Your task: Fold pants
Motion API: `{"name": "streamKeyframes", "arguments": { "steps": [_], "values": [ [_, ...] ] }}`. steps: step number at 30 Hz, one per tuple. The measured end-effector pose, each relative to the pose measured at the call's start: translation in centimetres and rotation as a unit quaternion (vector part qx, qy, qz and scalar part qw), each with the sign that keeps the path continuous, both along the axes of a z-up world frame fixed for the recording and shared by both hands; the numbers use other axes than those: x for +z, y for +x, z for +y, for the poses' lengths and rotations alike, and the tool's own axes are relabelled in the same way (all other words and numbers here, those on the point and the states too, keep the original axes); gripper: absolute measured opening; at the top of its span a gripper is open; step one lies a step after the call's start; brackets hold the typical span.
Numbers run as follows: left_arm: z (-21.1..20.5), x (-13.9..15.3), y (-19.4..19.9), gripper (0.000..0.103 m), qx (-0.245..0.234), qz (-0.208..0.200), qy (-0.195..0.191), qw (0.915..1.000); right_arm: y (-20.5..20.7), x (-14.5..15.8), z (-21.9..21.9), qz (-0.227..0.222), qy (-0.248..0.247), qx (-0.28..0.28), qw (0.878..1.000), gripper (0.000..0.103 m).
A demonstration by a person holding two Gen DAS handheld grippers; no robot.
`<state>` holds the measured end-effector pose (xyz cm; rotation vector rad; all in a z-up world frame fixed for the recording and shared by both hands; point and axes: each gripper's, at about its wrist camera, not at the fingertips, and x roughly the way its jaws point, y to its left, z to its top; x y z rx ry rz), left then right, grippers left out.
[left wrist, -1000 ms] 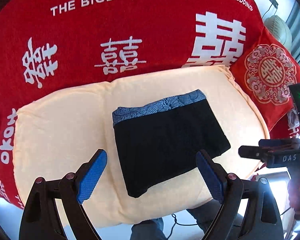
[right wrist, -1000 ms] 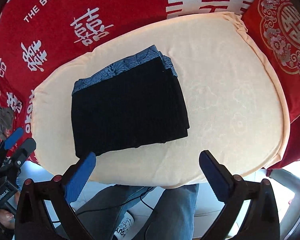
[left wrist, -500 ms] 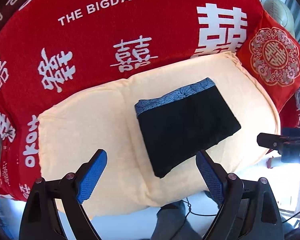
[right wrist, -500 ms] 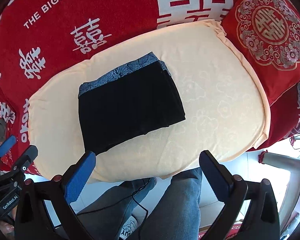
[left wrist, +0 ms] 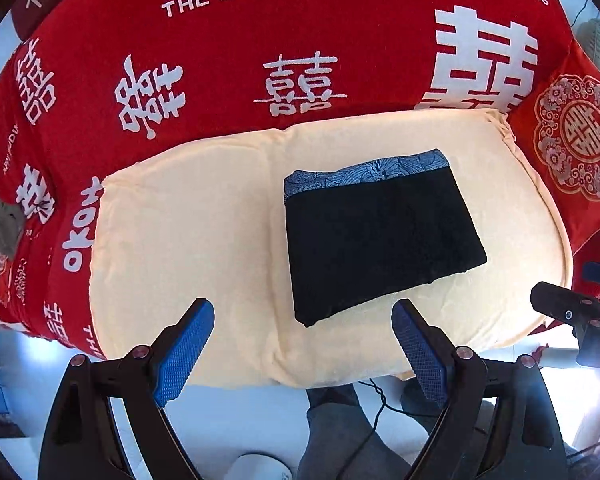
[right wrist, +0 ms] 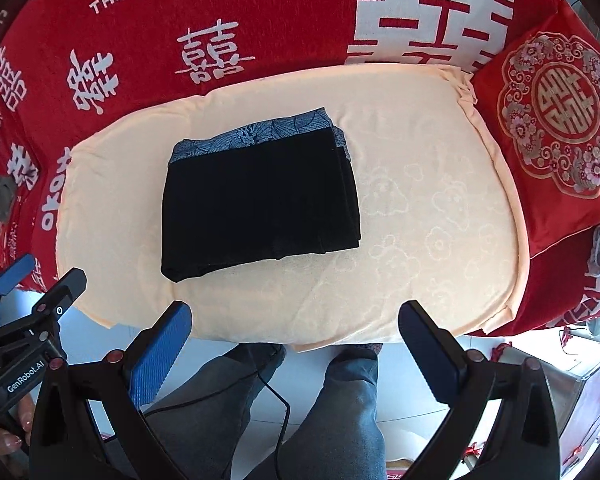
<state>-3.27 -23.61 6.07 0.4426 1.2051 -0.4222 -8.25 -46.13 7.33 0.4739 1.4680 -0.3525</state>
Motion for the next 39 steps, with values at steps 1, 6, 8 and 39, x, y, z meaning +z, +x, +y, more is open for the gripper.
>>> {"name": "streamKeyframes", "arguments": {
  "steps": [1, 6, 8, 39],
  "values": [
    [-0.3, 0.1, -0.6, 0.091, 0.001, -0.003, 0.004, 1.0, -0.2, 0.0, -0.2, -0.001, 0.004, 0.001, 1.0, 0.103],
    [-0.4, 0.4, -1.5, 0.091, 0.002, -0.011, 0.012, 0.9999, -0.6, 0.1, -0.7, -0.001, 0.006, 0.006, 1.0, 0.103],
    [-0.3, 0.1, -1.8, 0.091, 0.008, -0.004, 0.013, 0.9999, -0.6, -0.1, -0.5, 0.002, 0.006, 0.012, 1.0, 0.103],
    [-0.9, -0.3, -2.2, 0.091, -0.019, 0.007, 0.014, 0.9997, -0.5, 0.3, -0.2, -0.003, -0.01, 0.022, 1.0, 0.103]
  ]
}}
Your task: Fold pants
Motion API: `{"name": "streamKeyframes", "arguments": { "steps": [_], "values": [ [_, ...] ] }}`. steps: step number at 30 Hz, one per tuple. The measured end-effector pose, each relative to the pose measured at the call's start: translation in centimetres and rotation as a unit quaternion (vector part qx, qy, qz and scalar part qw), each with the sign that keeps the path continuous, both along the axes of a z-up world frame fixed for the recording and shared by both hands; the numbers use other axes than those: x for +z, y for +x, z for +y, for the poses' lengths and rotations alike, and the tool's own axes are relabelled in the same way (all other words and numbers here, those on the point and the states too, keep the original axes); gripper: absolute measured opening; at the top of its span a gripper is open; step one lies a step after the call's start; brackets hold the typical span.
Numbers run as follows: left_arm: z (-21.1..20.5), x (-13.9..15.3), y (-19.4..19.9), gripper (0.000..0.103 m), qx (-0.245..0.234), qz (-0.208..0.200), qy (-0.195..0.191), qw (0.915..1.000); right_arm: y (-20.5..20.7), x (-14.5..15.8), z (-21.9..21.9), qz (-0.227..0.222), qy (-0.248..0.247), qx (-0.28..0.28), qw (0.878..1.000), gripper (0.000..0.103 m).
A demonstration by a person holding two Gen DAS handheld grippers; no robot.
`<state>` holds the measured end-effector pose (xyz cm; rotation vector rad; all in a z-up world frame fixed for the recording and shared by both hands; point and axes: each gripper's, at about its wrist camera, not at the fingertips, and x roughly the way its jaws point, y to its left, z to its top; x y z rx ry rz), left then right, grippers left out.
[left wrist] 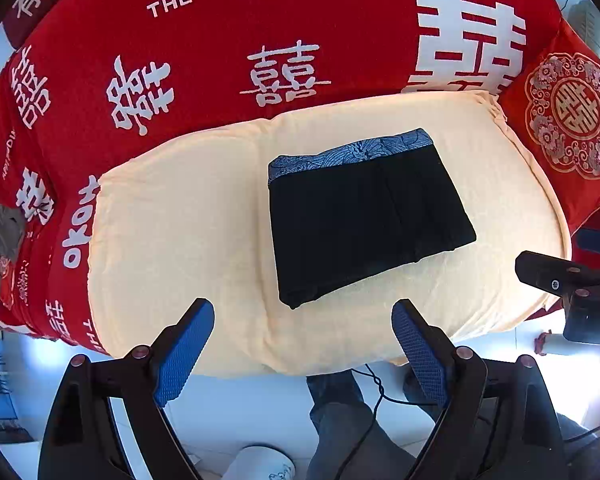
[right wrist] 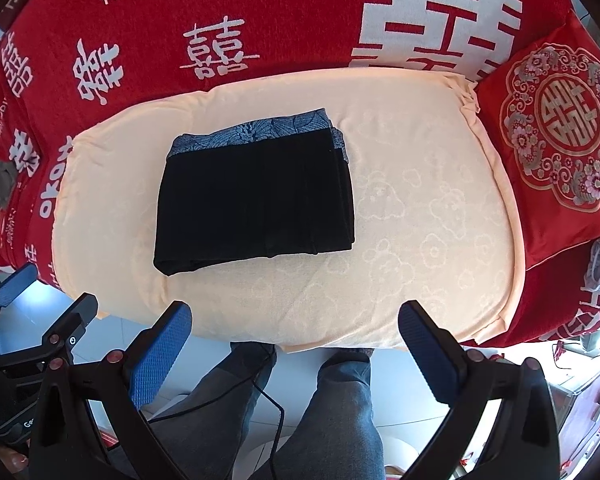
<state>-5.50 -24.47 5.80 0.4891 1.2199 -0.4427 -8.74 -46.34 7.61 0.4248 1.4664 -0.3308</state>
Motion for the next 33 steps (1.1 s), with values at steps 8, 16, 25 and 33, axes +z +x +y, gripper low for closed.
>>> {"name": "streamKeyframes", "arguments": {
  "steps": [8, 16, 25, 33],
  "values": [
    [0.0, 0.0, -0.1, 0.091, -0.002, 0.0, 0.001, 1.0, 0.4, 0.0, 0.3, 0.0, -0.006, 0.012, 1.0, 0.103],
    [0.1, -0.1, 0.2, 0.091, -0.001, 0.005, -0.002, 1.0, 0.6, -0.1, 0.6, 0.003, -0.007, 0.021, 1.0, 0.103],
    [0.1, -0.5, 0.2, 0.091, -0.004, 0.01, 0.002, 0.9999, 0.9, -0.4, 1.0, 0.009, -0.009, 0.032, 0.999, 0.103],
    [0.3, -0.7, 0.4, 0.091, 0.003, 0.016, 0.004, 0.9999, 1.1, -0.5, 1.1, 0.01, -0.006, 0.037, 0.999, 0.103]
  ]
}}
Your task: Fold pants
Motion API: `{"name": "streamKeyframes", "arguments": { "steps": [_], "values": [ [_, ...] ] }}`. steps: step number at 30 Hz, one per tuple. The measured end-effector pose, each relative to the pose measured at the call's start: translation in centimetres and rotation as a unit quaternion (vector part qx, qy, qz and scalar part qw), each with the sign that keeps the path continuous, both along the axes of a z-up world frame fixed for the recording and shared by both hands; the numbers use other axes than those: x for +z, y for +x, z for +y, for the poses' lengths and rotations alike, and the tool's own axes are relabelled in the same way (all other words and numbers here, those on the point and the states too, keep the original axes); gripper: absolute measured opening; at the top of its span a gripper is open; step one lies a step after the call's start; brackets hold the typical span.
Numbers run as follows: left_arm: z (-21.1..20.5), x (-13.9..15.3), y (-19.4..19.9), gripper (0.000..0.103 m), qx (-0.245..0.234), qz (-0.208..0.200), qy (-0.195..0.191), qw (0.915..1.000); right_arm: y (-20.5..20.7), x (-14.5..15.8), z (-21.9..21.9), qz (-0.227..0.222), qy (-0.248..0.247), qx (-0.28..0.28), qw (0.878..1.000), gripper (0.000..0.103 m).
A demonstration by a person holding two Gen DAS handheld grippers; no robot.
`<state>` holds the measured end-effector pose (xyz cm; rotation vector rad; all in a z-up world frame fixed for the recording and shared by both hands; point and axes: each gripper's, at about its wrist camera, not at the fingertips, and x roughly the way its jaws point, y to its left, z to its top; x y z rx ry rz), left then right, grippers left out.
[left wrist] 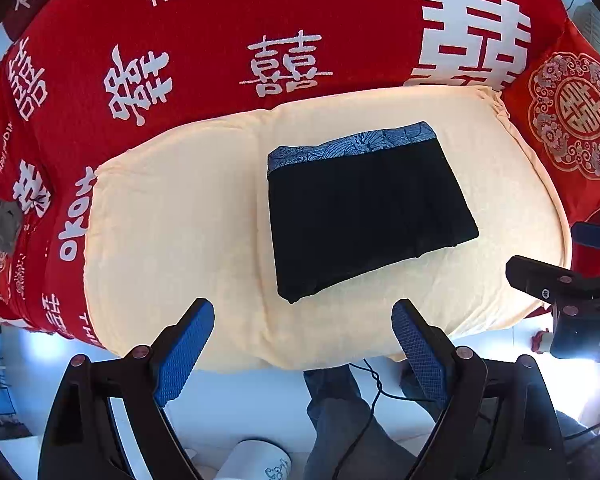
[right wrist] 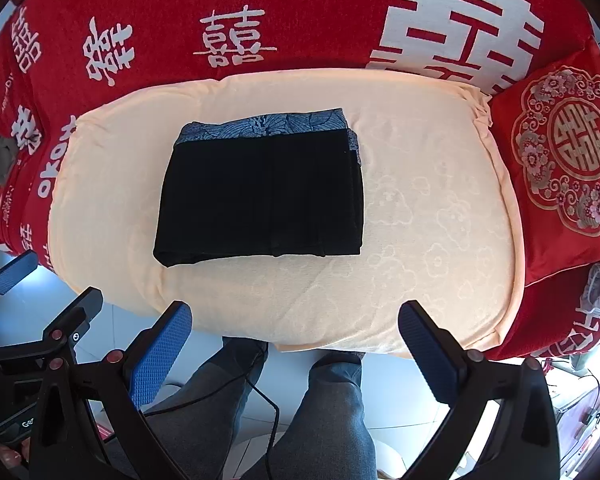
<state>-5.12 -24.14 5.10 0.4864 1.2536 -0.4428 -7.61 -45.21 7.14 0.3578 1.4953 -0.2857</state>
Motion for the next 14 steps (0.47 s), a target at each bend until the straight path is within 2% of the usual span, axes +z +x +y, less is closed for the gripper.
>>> {"name": "streamKeyframes", "arguments": {
  "steps": [14],
  "values": [
    [0.0, -0.11, 0.05, 0.091, 0.002, 0.001, -0.009, 1.0, 0.38, -0.37, 0.02, 0.004, 0.002, 0.005, 1.0, 0.103]
  ]
}}
